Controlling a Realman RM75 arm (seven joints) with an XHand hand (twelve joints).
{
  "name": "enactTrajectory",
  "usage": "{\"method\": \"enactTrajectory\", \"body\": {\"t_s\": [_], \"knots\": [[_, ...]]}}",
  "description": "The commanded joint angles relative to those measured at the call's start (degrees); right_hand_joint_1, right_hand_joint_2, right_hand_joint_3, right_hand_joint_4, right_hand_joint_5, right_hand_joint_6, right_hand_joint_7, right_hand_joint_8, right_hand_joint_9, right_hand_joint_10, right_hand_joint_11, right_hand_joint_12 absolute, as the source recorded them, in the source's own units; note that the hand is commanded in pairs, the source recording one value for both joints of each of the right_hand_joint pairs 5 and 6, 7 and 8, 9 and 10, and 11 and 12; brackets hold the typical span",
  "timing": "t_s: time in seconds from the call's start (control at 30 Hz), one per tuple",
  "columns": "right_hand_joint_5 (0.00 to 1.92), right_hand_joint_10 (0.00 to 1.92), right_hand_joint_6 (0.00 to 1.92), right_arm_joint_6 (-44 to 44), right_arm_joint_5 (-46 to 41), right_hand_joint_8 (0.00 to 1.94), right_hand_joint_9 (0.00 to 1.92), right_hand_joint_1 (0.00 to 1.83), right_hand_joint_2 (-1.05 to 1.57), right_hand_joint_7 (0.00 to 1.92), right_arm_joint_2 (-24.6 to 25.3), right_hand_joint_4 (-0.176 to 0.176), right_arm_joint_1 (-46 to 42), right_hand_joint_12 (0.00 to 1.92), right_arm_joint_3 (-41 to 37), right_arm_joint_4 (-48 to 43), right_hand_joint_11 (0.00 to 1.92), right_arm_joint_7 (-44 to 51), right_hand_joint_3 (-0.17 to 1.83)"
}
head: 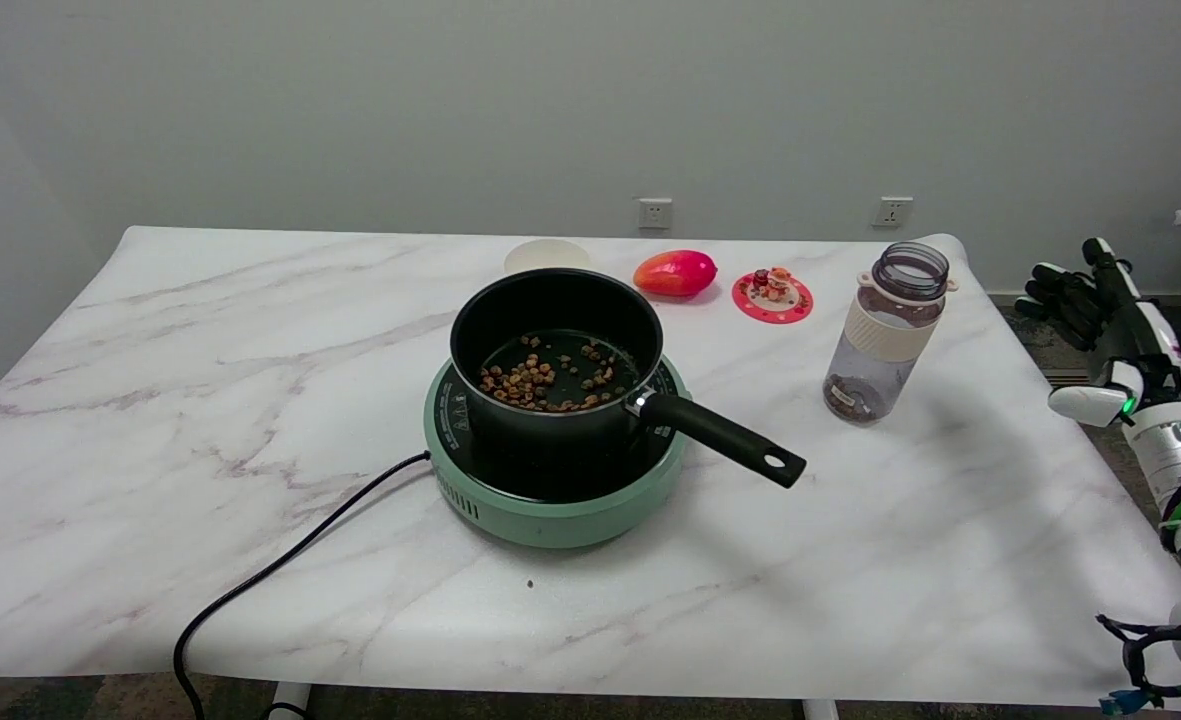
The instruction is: Pick up the bottle.
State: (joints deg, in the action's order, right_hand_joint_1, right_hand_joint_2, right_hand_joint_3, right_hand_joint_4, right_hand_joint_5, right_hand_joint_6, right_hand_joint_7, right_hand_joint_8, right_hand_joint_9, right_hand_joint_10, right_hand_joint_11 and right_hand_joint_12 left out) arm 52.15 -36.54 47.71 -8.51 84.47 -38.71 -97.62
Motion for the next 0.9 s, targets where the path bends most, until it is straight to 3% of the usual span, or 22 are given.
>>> {"method": "enactTrajectory", "body": {"t_s": [0.03, 0.4, 0.47, 0.5, 0.9], "knots": [[0.00, 0.40, 0.00, -1.8, 0.4, 0.37, 0.40, 1.23, -1.04, 0.37, 1.3, 0.000, 2.4, 0.50, 6.2, 0.0, 0.50, -3.5, 1.08], [0.01, 0.38, 0.01, 1.7, 3.3, 0.37, 0.38, 1.21, -1.05, 0.37, 4.9, 0.000, 12.9, 0.47, 13.3, 7.8, 0.47, -4.0, 1.09], [0.01, 0.38, 0.01, 5.7, 4.5, 0.37, 0.38, 1.21, -1.04, 0.37, 5.0, 0.000, 14.6, 0.47, 19.0, 5.1, 0.47, -10.6, 1.07], [0.01, 0.38, 0.01, 2.5, 3.3, 0.37, 0.38, 1.21, -1.04, 0.37, 5.5, 0.000, 15.4, 0.47, 15.4, 9.4, 0.47, -4.0, 1.06], [0.03, 0.38, 0.03, 4.0, 3.8, 0.38, 0.38, 1.20, -1.03, 0.38, 7.9, 0.000, 19.6, 0.47, 18.4, 12.2, 0.47, -4.0, 1.06]]}}
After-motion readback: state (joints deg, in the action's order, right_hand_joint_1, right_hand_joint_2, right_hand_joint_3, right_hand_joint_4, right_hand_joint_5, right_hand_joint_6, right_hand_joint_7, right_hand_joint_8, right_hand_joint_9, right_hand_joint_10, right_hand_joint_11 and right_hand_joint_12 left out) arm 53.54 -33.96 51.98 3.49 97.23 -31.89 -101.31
